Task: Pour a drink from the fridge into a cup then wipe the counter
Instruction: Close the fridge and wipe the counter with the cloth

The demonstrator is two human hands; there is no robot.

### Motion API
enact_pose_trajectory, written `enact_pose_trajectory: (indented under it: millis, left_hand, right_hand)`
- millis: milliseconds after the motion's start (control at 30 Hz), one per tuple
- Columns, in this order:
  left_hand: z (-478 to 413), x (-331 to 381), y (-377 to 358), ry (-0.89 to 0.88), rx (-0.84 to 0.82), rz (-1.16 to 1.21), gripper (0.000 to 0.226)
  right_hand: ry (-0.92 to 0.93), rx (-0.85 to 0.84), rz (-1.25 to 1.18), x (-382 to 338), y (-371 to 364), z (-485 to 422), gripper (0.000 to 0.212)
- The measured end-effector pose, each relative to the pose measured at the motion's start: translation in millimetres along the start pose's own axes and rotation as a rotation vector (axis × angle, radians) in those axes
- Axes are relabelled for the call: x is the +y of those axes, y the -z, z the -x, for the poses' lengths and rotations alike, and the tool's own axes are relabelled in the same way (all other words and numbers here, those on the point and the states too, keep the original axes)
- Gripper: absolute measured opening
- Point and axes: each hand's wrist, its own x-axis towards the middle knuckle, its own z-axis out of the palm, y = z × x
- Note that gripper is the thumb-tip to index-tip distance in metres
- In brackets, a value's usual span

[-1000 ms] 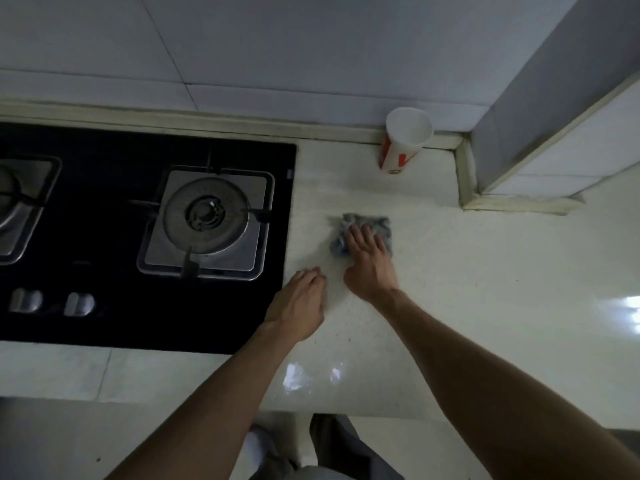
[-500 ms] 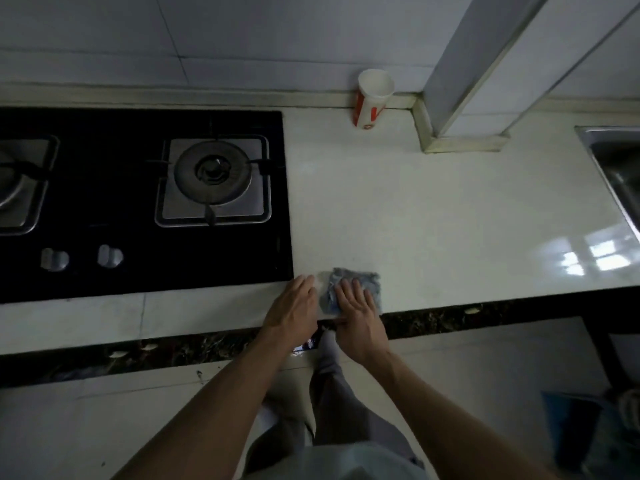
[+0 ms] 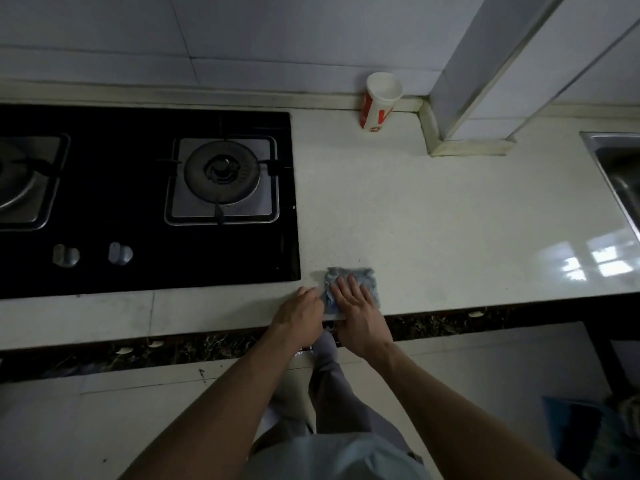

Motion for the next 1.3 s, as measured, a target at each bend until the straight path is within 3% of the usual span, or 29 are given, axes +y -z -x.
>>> enact_pose_trajectory:
  millis: [167,500,633,1033,1300]
  left_hand:
    - [-21.6,0.9,14.2,0.018,0.022,0.015,0.029]
    - [-82.3,10.8,46.5,0.033,0.256,-0.041,0.065]
    - [-110.2,4.8,57.3,0.031,0.126,-0.07,0.067]
    - [-134.1,-0.8,66.0,0.103,0.042,0.009,0.068]
    - [-133.2,4.1,64.1,0.131,-0.002,0.019,0.077]
  right_hand:
    - [-0.01,0.018,-0.028,15.5,27.0,-52.6,0.075]
    - [0.011,0.007,-0.046,51.7,86.7,-176.9,0.072]
    - [0.015,0.0,-0.002,62.8,112.5,-237.9,0.075]
    - [-0.008,0.129,0.004,87.0,147.4,-396.4,0.059]
    - [0.11,0.17,0.096,95.4,158.0,-420.5,0.048]
